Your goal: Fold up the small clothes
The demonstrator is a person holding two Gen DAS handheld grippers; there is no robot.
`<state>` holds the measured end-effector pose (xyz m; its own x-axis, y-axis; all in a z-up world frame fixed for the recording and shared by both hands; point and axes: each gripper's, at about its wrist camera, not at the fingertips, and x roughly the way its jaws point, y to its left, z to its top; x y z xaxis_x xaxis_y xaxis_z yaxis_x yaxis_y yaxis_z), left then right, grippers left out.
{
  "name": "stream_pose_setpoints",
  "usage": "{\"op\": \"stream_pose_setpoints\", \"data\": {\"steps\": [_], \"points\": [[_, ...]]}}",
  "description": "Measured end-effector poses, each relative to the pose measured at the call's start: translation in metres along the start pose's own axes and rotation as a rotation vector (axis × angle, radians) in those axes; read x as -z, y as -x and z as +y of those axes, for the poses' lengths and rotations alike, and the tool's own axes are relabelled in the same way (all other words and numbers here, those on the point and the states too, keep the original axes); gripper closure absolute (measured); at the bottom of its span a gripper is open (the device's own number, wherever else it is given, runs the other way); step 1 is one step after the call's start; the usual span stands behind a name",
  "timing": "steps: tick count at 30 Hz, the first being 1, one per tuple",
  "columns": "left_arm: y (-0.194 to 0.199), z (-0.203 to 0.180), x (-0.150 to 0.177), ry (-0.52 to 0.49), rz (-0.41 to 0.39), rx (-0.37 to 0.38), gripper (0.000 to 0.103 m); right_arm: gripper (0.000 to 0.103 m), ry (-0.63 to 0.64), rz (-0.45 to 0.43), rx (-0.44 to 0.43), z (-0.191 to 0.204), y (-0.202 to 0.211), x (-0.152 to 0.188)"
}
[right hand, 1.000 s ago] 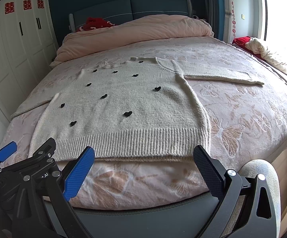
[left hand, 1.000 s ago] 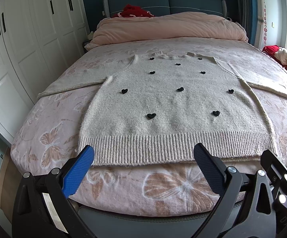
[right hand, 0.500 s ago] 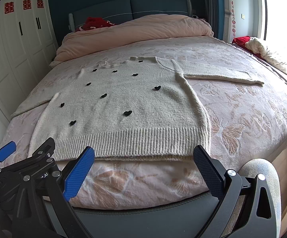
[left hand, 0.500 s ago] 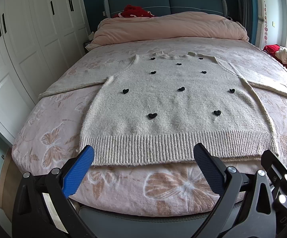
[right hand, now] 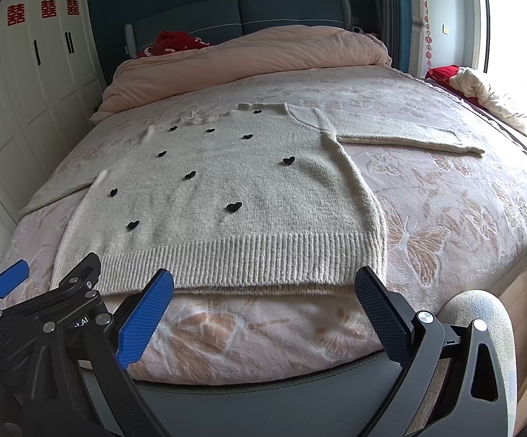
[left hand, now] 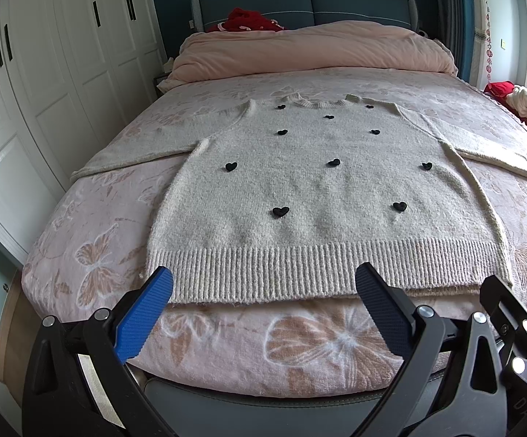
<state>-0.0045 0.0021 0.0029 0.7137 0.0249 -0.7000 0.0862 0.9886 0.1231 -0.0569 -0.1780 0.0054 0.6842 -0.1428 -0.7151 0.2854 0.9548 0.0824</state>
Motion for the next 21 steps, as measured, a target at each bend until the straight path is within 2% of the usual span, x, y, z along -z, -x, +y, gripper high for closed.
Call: {"op": "stream_pose_setpoints", "data": {"steps": [21], "points": [[-0.0008, 0.0009, 0.0024, -0.001, 0.002, -0.004, 0.005, 0.005, -0.001, 0.001, -0.001, -0.0003, -0.0006, 0.0004]]}}
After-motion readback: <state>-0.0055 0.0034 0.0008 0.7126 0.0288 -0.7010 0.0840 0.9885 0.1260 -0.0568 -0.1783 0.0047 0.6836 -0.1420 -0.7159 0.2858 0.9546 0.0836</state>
